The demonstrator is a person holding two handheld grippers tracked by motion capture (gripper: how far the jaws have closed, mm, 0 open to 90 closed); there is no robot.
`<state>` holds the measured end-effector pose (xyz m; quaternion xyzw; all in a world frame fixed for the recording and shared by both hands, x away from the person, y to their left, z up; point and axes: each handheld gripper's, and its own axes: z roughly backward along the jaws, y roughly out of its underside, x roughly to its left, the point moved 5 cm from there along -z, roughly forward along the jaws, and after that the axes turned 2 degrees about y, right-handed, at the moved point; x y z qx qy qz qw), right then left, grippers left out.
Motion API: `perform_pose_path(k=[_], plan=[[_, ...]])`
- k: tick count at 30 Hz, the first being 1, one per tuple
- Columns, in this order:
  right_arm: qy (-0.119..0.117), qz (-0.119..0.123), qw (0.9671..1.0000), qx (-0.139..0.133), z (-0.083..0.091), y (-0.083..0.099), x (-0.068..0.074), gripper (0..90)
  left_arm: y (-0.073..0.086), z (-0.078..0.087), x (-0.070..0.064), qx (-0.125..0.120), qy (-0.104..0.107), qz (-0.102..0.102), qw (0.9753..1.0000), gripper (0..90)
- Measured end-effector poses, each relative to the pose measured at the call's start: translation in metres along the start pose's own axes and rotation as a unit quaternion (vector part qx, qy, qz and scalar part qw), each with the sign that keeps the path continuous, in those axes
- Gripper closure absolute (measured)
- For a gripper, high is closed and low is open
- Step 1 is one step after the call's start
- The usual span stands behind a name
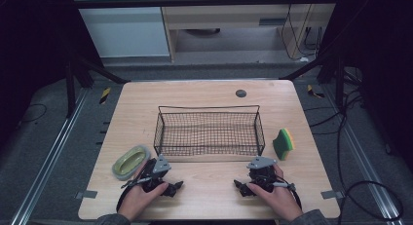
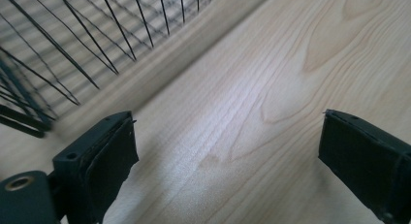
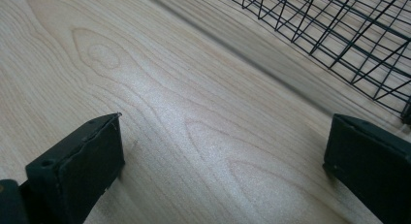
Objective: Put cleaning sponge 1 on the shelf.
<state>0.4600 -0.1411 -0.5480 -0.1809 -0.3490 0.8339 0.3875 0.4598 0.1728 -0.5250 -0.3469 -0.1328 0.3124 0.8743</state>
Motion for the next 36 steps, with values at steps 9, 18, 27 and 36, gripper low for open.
perform_pose_path(k=[9, 18, 27, 36], plan=[[-0.004, 0.006, 1.0, 0.003, -0.001, -0.001, -0.001, 0.4, -0.019, 0.045, 0.038, 0.022, -0.027, 0.018, 0.9992, 6.4], [-0.002, 0.005, 1.0, 0.0, -0.001, -0.001, -0.001, 0.5, -0.019, 0.075, 0.084, 0.075, -0.082, 0.014, 0.9937, 10.1], [0.013, -0.015, 0.9998, 0.003, 0.001, 0.001, -0.009, 0.5, -0.009, 0.079, 0.109, 0.112, -0.094, 0.029, 0.9888, 13.6], [0.015, -0.014, 0.9998, 0.001, 0.001, 0.001, -0.009, 0.7, -0.009, 0.085, 0.121, 0.151, -0.093, 0.055, 0.9826, 22.5]])
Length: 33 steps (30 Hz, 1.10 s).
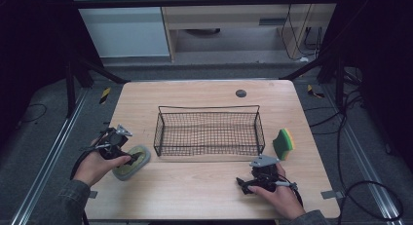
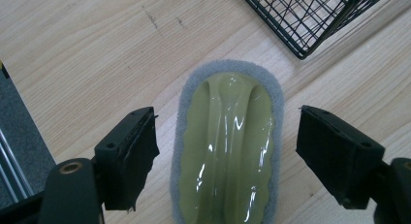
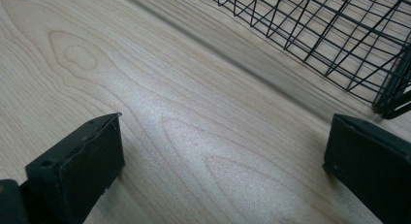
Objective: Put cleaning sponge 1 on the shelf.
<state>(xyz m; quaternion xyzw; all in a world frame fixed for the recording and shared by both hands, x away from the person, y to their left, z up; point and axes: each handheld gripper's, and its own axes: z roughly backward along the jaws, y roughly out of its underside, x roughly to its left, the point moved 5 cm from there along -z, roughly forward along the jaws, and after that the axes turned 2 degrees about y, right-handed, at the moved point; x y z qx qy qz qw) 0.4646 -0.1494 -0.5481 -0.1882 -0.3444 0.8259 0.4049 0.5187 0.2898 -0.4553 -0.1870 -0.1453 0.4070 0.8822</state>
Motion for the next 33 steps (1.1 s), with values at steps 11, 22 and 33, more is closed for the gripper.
perform_pose_path(k=[11, 22, 33], plan=[[-0.001, 0.003, 1.0, 0.0, 0.0, 0.0, 0.0, 0.7, 0.007, 0.009, 0.006, 0.046, 0.006, -0.014, 0.9988, 45.6], [-0.002, 0.003, 1.0, 0.0, 0.0, 0.0, 0.0, 0.7, 0.012, -0.002, 0.013, 0.089, 0.032, -0.019, 0.9954, 48.5], [-0.003, 0.004, 1.0, 0.001, 0.0, 0.0, -0.001, 0.7, 0.004, -0.018, 0.01, 0.1, 0.055, -0.037, 0.9928, 56.6]])
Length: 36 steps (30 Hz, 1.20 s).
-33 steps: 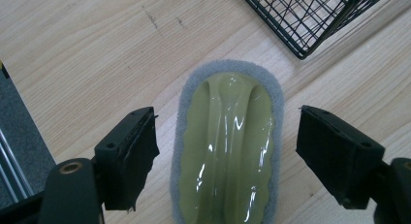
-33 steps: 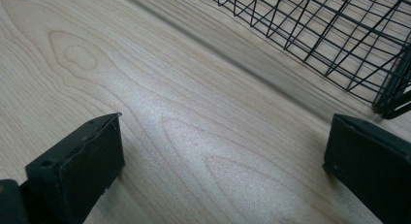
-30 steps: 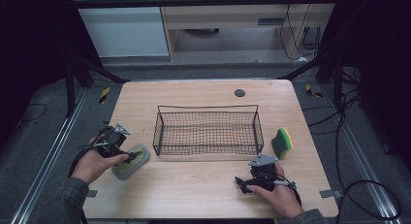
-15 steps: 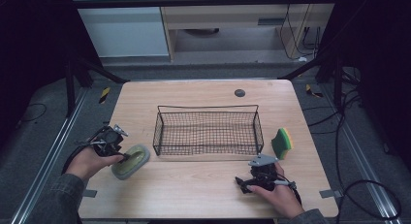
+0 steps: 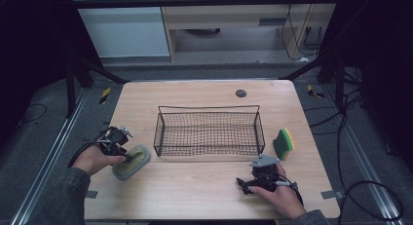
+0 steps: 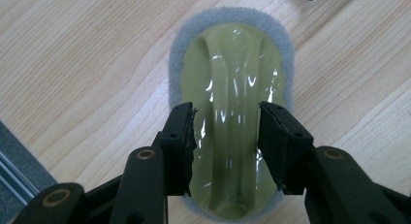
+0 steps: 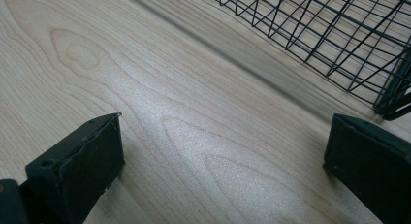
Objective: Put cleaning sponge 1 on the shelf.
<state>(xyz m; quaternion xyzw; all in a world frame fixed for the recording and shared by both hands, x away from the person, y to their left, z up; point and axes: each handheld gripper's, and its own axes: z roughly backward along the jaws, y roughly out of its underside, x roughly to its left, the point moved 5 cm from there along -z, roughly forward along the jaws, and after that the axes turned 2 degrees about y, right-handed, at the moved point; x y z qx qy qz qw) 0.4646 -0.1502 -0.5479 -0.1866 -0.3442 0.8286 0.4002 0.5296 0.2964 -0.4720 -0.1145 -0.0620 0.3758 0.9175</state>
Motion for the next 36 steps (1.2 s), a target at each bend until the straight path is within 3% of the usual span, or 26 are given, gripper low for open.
perform_pose_path(k=[15, 21, 28, 35, 36], plan=[[-0.001, 0.003, 1.0, -0.001, 0.0, 0.0, 0.0, 0.8, -0.007, -0.006, -0.002, 0.009, 0.002, -0.02, 0.9997, 70.3], [-0.001, 0.003, 1.0, -0.001, 0.0, 0.0, 0.0, 0.8, -0.006, 0.011, -0.007, -0.024, -0.02, -0.036, 0.9988, 70.6], [-0.001, 0.003, 1.0, -0.001, 0.0, 0.0, 0.0, 0.8, -0.003, 0.035, -0.012, -0.074, -0.057, -0.067, 0.9934, 70.7], [-0.001, 0.003, 1.0, -0.001, 0.0, 0.0, 0.0, 0.8, -0.006, 0.043, -0.006, -0.086, -0.083, -0.096, 0.9882, 70.7], [-0.001, 0.001, 1.0, -0.002, 0.0, 0.0, 0.0, 1.0, -0.01, 0.045, -0.006, -0.088, -0.089, -0.108, 0.9863, 70.7]])
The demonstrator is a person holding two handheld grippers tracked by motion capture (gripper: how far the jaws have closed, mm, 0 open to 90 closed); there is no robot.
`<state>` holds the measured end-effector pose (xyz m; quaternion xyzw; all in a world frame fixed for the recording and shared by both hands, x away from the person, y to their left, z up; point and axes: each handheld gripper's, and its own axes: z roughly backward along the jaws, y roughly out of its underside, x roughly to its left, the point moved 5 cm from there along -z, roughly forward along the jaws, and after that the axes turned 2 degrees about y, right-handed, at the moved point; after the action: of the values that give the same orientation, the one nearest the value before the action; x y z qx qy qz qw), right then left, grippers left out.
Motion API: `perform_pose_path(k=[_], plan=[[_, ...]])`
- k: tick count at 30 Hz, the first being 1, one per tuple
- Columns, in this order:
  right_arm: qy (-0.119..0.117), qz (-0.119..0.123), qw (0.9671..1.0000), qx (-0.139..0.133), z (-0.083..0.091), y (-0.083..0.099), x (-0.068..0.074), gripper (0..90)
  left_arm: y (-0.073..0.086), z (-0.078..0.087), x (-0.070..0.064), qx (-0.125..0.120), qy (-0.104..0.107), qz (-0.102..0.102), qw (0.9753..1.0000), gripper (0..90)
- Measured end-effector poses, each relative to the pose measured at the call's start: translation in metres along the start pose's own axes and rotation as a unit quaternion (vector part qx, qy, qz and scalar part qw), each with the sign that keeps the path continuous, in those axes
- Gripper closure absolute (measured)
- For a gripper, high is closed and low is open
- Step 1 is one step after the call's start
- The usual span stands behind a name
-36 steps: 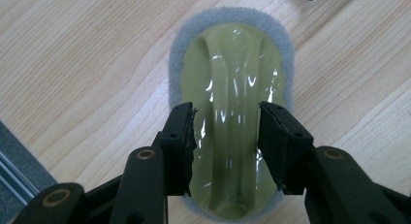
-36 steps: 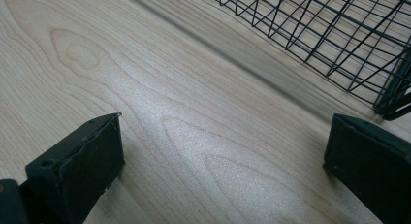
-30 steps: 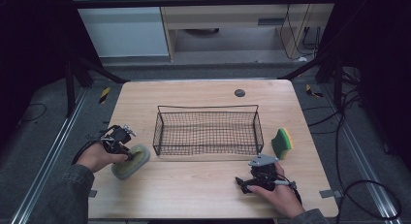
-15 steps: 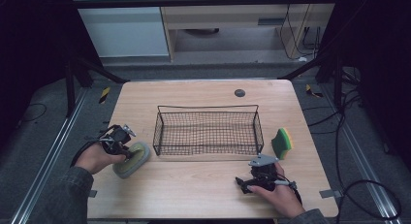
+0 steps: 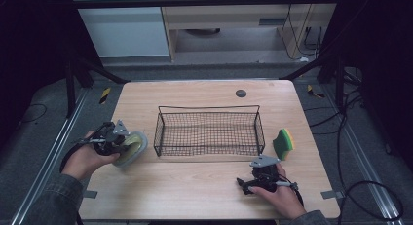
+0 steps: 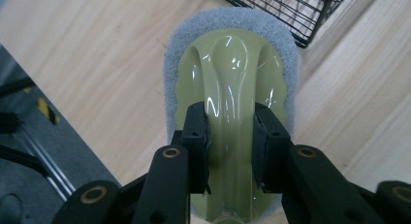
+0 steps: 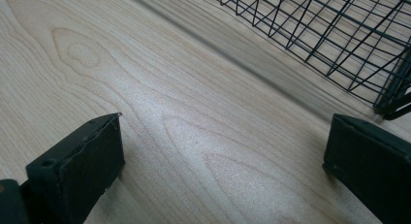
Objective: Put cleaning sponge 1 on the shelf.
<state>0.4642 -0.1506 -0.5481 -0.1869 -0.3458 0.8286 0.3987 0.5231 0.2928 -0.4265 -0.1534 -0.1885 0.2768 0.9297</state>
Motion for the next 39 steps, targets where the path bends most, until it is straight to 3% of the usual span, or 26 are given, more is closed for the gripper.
perform_pose_path(k=[1, 5, 11, 18, 20, 24, 32, 39], plan=[[0.0, 0.0, 1.0, 0.0, 0.0, 0.0, 0.0, 1.0, 0.0, 0.0, 0.0, 0.0, 0.0, 0.0, 1.0, 70.7], [0.001, -0.002, 1.0, 0.0, 0.001, 0.0, 0.0, 1.2, -0.011, 0.002, 0.002, -0.004, -0.015, -0.037, 0.9992, 70.8], [0.002, -0.001, 1.0, 0.001, 0.001, 0.001, 0.0, 1.2, -0.029, 0.009, 0.008, -0.015, -0.023, -0.076, 0.9968, 70.8], [0.001, -0.003, 1.0, 0.0, 0.002, 0.001, 0.001, 1.2, -0.049, 0.027, 0.02, -0.032, -0.051, -0.091, 0.9941, 70.7], [0.001, -0.001, 1.0, -0.001, 0.002, 0.002, 0.001, 1.2, -0.055, 0.031, 0.018, -0.031, -0.06, -0.107, 0.9919, 70.7], [0.002, -0.004, 1.0, 0.0, 0.003, 0.003, 0.001, 1.2, -0.059, 0.032, 0.017, -0.025, -0.064, -0.117, 0.9908, 70.8], [0.003, -0.004, 1.0, 0.0, 0.004, 0.004, 0.001, 1.2, -0.074, 0.036, 0.007, -0.042, -0.069, -0.155, 0.9846, 70.7], [0.003, -0.004, 1.0, 0.0, 0.004, 0.004, 0.0, 1.2, -0.083, 0.04, 0.003, -0.048, -0.072, -0.174, 0.9809, 70.7]])
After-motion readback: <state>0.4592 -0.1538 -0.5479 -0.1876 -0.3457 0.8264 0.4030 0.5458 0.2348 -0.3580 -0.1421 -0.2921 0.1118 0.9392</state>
